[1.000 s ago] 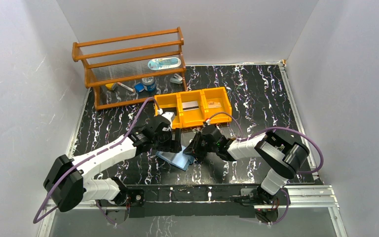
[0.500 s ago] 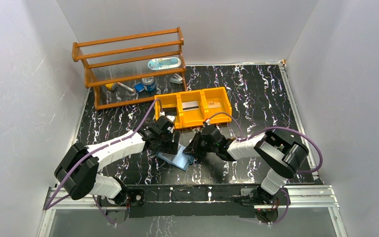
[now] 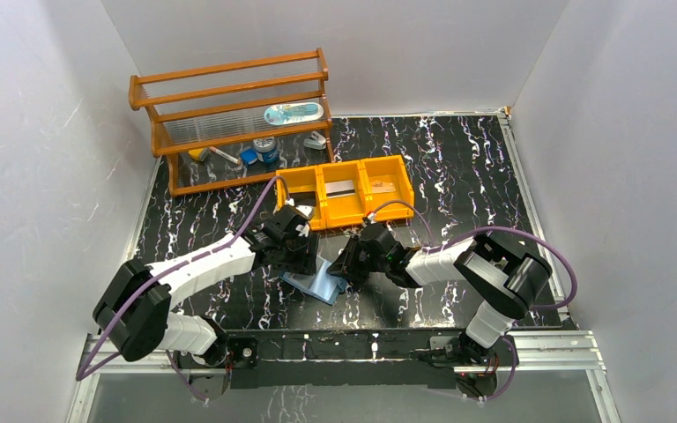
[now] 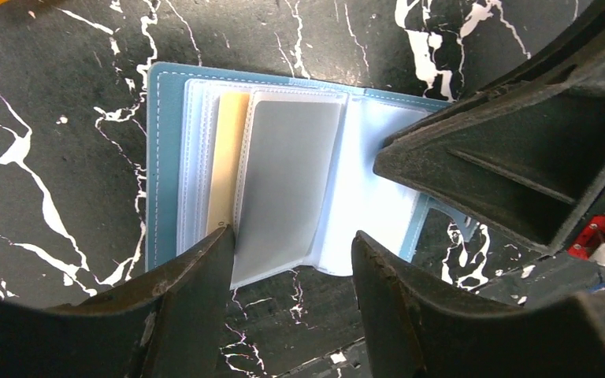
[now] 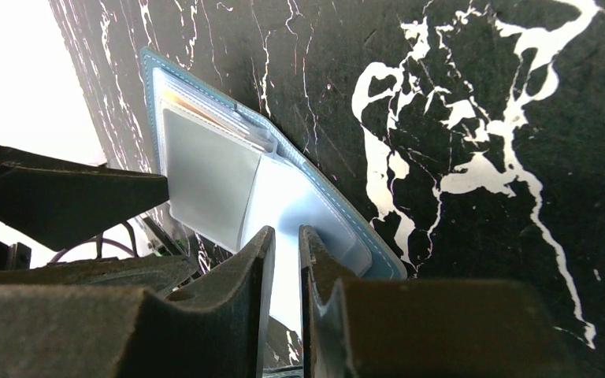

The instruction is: Take the credit cards out of the card holder

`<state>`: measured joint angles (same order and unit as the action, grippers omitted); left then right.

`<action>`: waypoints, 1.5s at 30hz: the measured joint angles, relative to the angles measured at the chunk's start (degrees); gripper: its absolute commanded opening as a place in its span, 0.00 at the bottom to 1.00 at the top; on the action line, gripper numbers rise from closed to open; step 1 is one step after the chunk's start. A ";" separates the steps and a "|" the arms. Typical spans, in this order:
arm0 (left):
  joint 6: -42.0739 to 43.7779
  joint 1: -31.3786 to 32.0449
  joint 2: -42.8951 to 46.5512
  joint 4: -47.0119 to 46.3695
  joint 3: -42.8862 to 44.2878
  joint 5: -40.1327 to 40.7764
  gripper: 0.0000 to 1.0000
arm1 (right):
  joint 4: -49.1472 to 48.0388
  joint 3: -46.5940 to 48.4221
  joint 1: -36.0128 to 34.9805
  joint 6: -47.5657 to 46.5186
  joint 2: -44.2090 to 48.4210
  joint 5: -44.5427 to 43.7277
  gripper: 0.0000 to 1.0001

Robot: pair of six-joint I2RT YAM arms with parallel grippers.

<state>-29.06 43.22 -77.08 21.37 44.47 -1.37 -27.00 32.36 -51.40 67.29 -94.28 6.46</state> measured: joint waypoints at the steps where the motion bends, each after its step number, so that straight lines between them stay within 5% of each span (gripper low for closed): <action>1: -0.04 0.00 0.20 0.04 0.00 -0.26 0.53 | 0.00 0.00 0.00 0.00 0.00 0.00 0.27; 23: -0.37 0.13 0.92 -5.16 0.04 -14.51 0.45 | 0.39 0.00 0.00 -0.44 0.44 -0.13 0.28; 32: -1.27 0.13 -1.44 -9.64 -2.12 -20.04 0.45 | 12.96 -0.81 -0.02 -3.41 10.56 -5.86 0.32; 42: -1.88 0.13 0.28 -7.58 -2.60 -13.46 0.49 | 15.34 -5.88 -0.02 -3.56 23.50 -9.29 0.37; 45: -2.10 0.13 3.69 -5.64 -2.38 -8.17 0.61 | 14.56 -6.78 -0.02 -3.48 24.52 -8.87 0.41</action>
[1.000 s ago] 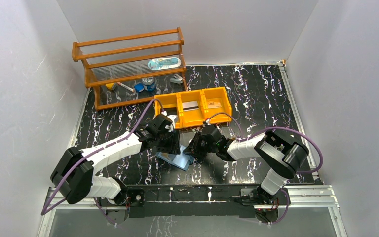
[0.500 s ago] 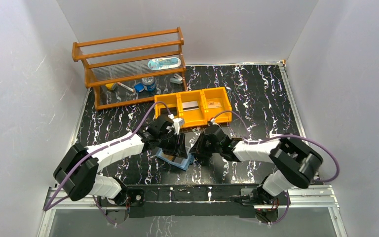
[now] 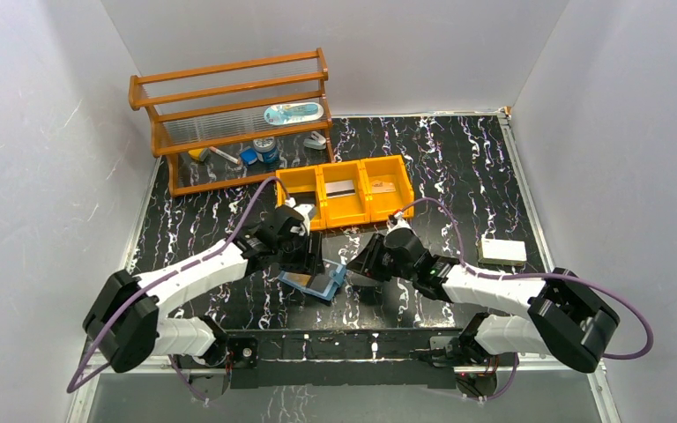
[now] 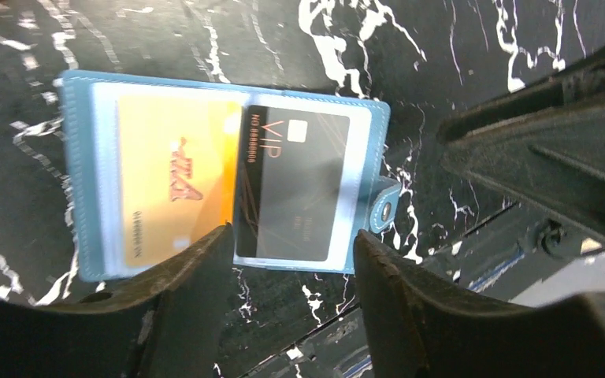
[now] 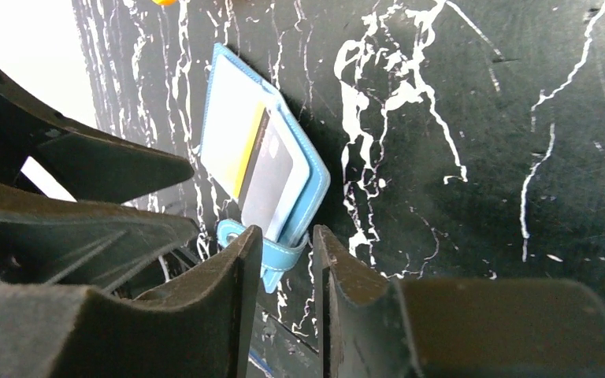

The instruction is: Take the credit cards out of the card holder

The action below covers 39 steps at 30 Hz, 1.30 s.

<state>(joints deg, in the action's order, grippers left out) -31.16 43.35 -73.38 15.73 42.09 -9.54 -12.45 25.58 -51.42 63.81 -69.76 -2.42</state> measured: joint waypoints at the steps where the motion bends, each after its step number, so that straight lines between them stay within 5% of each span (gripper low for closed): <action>1: -0.07 -0.02 1.01 0.68 0.11 1.70 0.63 | -0.52 -0.20 0.00 0.02 0.13 0.31 0.42; 11: -0.96 -15.54 2.93 2.99 0.28 3.10 0.68 | -2.27 2.34 -2.80 -1.29 -2.47 2.23 0.48; 23: -3.17 -16.24 -2.14 1.81 -2.03 2.36 0.67 | 3.80 22.97 -13.90 -7.50 -14.62 -2.19 0.47; 39: -4.68 -16.24 -1.90 -4.87 -7.98 -8.55 0.56 | 10.29 15.37 -7.74 -5.20 -18.43 -6.08 0.44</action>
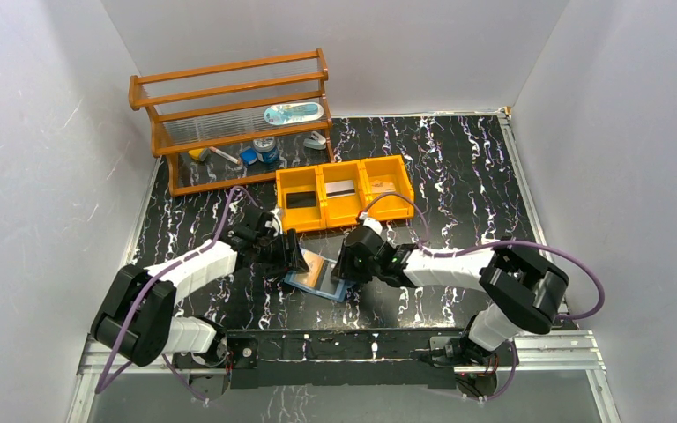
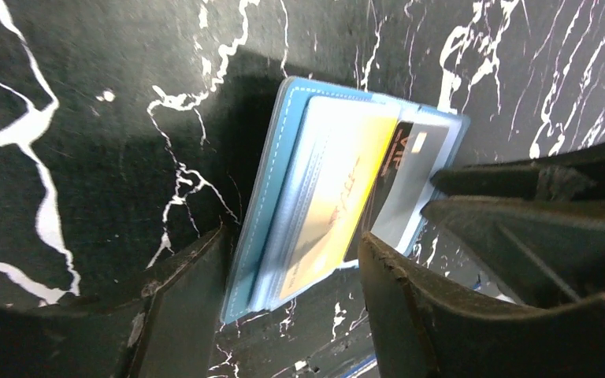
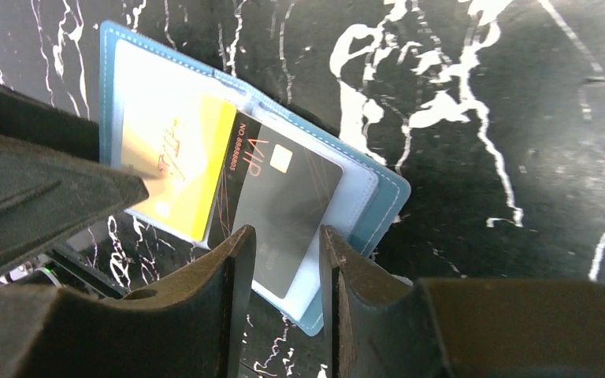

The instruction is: Take the credit cards out of the card holder

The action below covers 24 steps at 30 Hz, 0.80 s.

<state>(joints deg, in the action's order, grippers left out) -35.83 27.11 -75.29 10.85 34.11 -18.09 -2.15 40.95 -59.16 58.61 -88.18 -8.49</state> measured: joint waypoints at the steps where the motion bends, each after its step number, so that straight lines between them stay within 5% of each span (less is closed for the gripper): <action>1: -0.31 0.02 0.04 -0.57 -0.57 -0.96 0.53 | -0.11 -0.61 0.46 -0.02 0.57 0.02 0.44; 10: -3.91 2.99 6.91 -3.34 -6.58 -4.26 0.43 | -0.26 -1.77 1.46 -0.07 1.64 0.04 0.45; 18: -6.78 5.53 9.40 -1.86 -7.02 -1.40 0.62 | 1.64 -2.12 1.68 -0.07 2.89 -0.15 0.45; 24: -6.80 5.53 13.55 5.90 0.15 7.41 0.67 | 1.64 -2.12 1.68 0.37 2.89 -0.17 0.45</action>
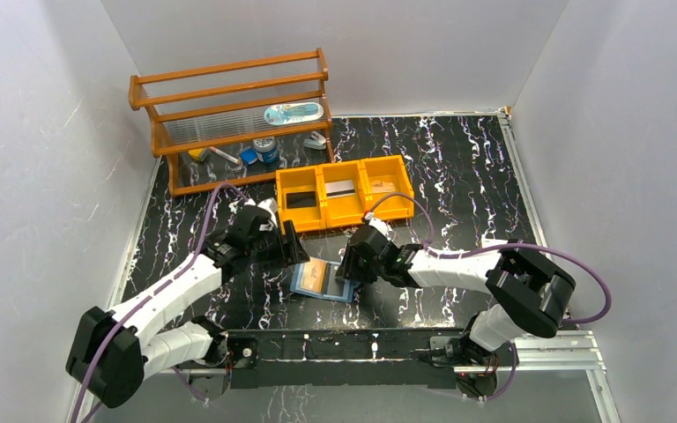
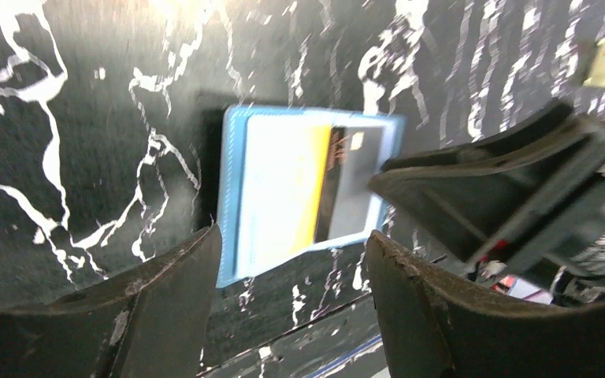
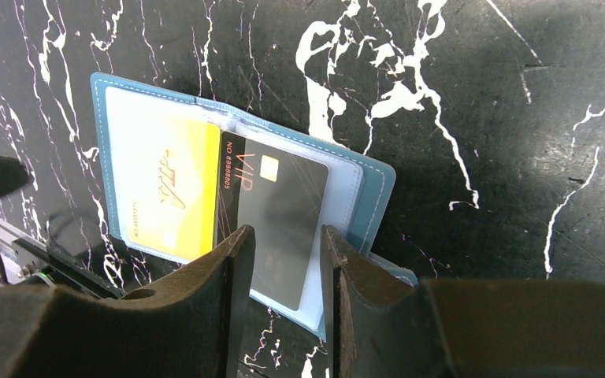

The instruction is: Take the credit cards out of the card holder

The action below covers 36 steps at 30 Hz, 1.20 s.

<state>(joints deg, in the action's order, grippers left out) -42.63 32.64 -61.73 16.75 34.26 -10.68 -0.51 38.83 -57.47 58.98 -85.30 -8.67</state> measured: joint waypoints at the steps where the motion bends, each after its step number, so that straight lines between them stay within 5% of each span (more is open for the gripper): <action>1: 0.20 0.00 0.61 0.37 1.22 0.81 0.66 | 0.02 0.00 0.00 0.17 0.00 0.00 0.45; 7: 2.32 0.00 1.07 -3.04 3.58 -3.37 0.64 | -0.02 -0.09 0.04 1.18 -0.09 0.02 0.44; 15: 3.61 0.59 -12.17 -12.48 2.27 -18.73 0.61 | -6.45 -3.26 0.31 5.57 -0.26 -0.02 0.43; 25: 2.05 1.40 -15.78 -15.65 -2.19 -18.88 0.59 | -15.43 -6.82 0.46 10.80 -1.42 0.61 0.42; 36: -6.51 1.46 -20.15 -30.51 -8.33 -20.04 0.17 | -16.57 -7.30 0.48 11.87 -1.90 1.01 0.41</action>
<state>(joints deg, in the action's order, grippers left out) -49.15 34.11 -81.89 -13.76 25.93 -30.72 -17.08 31.53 -56.99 70.85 -87.20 -7.66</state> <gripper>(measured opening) 0.266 0.413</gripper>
